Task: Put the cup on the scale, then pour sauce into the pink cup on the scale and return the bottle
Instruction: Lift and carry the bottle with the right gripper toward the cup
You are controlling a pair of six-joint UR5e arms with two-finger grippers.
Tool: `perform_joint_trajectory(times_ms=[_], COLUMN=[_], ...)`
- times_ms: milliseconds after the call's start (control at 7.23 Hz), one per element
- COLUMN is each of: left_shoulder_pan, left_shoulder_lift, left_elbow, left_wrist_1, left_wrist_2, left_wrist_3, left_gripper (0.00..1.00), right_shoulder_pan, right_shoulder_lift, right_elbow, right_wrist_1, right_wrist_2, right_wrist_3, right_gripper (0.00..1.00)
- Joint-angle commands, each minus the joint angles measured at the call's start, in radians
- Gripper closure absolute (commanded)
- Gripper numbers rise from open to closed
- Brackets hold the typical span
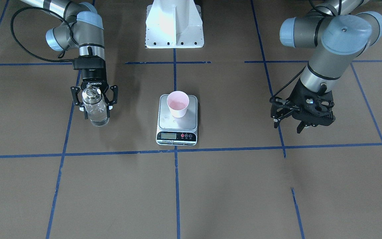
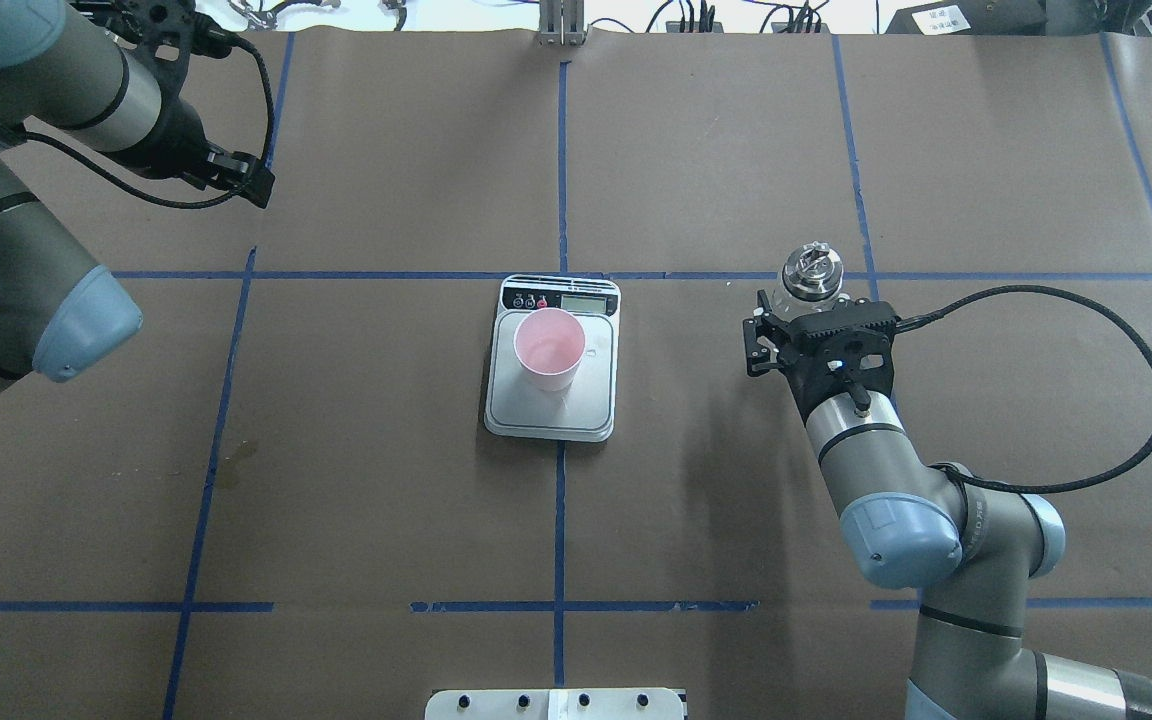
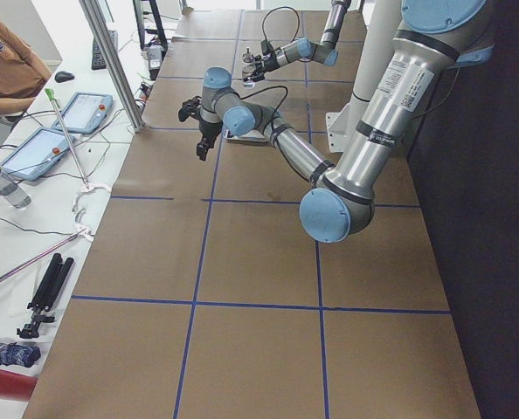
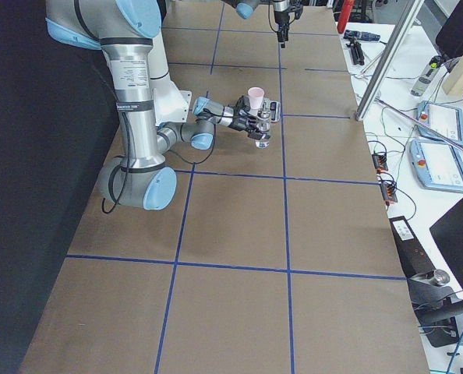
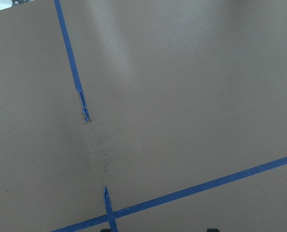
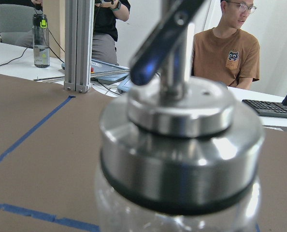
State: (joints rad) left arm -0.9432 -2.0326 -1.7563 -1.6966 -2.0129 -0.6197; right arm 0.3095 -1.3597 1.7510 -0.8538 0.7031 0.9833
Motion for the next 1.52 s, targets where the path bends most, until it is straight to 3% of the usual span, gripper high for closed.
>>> perform_joint_trajectory(times_ms=[0, 553, 830, 1383], left_shoulder_pan=[0.000, -0.002, -0.002, -0.002], left_shoulder_lift=[0.002, 0.003, 0.017, 0.032], left_elbow=[-0.014, -0.017, -0.037, -0.052], left_wrist_1=[0.002, 0.002, 0.002, 0.002], left_wrist_2=[-0.001, -0.006, -0.006, -0.006], left_wrist_3=[-0.002, -0.002, -0.002, -0.002], left_gripper=[0.27, 0.27, 0.27, 0.27], right_shoulder_pan=[-0.009, -0.046, -0.047, -0.053], right_shoulder_lift=[0.092, 0.186, 0.302, 0.321], right_elbow=[-0.002, -0.016, -0.012, -0.021], right_wrist_1=[-0.127, -0.377, -0.670, -0.885], right_wrist_2=[-0.007, -0.047, -0.057, -0.161], right_wrist_3=[-0.041, -0.149, -0.152, -0.233], right_gripper=[1.00, 1.00, 1.00, 1.00])
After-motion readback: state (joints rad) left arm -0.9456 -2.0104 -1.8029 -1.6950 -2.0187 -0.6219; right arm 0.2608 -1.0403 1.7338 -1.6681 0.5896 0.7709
